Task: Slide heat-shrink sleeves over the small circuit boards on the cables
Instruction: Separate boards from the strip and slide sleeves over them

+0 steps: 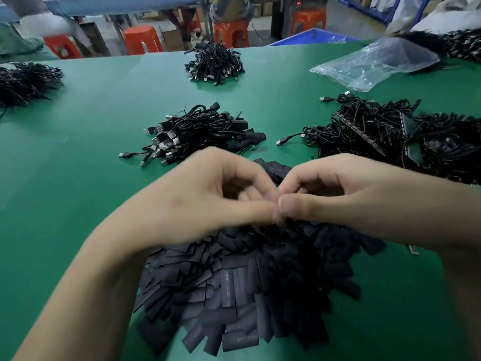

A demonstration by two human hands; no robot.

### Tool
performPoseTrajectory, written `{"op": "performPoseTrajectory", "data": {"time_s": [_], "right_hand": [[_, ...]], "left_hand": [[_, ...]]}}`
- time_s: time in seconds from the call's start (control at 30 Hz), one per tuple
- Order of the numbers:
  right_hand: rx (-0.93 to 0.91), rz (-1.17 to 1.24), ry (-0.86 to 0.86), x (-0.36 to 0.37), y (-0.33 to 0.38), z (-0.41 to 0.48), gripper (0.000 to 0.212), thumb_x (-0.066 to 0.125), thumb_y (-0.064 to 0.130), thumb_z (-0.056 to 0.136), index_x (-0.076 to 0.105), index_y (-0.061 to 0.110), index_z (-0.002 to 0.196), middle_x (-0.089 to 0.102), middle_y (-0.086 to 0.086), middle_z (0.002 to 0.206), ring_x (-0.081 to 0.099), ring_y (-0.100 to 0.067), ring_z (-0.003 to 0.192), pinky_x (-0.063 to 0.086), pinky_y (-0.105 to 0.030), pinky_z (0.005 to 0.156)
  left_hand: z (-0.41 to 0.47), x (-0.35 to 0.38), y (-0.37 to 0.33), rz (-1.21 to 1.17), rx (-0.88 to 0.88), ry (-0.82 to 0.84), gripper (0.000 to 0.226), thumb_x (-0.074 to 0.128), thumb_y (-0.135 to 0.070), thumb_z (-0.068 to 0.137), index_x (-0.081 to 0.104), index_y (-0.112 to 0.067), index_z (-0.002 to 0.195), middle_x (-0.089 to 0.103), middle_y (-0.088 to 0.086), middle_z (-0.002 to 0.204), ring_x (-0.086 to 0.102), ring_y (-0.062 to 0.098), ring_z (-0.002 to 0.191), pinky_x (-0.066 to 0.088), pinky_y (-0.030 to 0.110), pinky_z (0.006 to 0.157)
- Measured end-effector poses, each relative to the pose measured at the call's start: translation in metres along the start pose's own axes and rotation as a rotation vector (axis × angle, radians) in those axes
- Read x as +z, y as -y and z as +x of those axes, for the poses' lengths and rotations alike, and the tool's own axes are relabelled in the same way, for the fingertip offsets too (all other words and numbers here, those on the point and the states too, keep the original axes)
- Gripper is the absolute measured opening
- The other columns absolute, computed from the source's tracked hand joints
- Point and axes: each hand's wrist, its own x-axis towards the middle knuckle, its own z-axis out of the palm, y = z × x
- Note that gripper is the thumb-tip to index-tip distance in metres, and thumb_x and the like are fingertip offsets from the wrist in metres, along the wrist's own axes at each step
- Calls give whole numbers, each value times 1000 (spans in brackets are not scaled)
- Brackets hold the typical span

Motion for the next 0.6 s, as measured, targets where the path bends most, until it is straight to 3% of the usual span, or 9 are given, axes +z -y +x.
{"op": "performPoseTrajectory", "data": {"time_s": [0.07,0.13,0.2,0.27,0.3,0.37,0.43,0.5,0.6], "right_hand": [[-7,46,44,0,0,1,40,65,66,83,73,29,95,78,-3,92,68,-41,94,50,-65,93],[-28,151,13,-2,-1,1,25,69,49,90,72,24,90,78,-2,81,73,-35,87,55,-49,94],[-59,218,-66,-4,-2,1,20,65,39,91,73,22,85,70,1,63,74,-20,70,53,-27,75],[-67,278,-141,-6,-4,0,23,67,40,94,74,21,83,57,2,54,68,-15,60,50,-26,67],[-62,294,-164,-7,-4,0,23,67,40,92,75,20,83,54,2,52,66,-14,58,52,-26,64],[-43,284,-168,-7,-5,0,24,62,38,88,76,19,83,52,3,51,61,-14,55,56,-32,66],[-19,270,-148,-5,-5,0,23,61,33,91,76,17,84,52,2,50,56,-16,53,56,-33,63],[3,252,-121,-3,-5,1,23,61,29,95,75,15,82,52,1,49,53,-18,51,52,-26,54],[24,234,-89,-2,-4,1,23,61,28,96,75,17,81,52,1,49,52,-15,48,47,-20,49]], "left_hand": [[2,2,0,-104,32,-135,15,78,-26,79,78,-13,85,76,7,74,62,12,65,51,21,64],[3,3,2,-186,71,-223,18,75,-28,81,77,-11,85,75,6,73,64,10,66,51,18,64],[6,4,8,-254,75,-242,27,65,-32,91,75,-7,92,75,4,77,65,9,68,51,17,61],[12,6,19,-256,13,-260,34,55,-37,99,75,-9,98,77,5,83,67,9,72,51,17,61],[15,9,26,-160,-23,-277,30,57,-35,101,76,-12,100,77,3,86,68,8,74,52,16,63],[24,16,39,290,-46,-268,15,66,-26,99,78,-25,107,77,-7,95,69,4,86,55,23,78],[29,26,46,721,-68,-118,23,68,-25,96,75,-39,113,68,-14,107,62,5,105,51,32,92],[31,31,49,877,-87,-13,29,67,-30,95,70,-47,120,59,-14,114,52,7,117,48,36,96],[32,33,53,910,-32,-9,31,67,-39,94,67,-49,123,58,-14,120,47,7,119,48,36,93]]}}
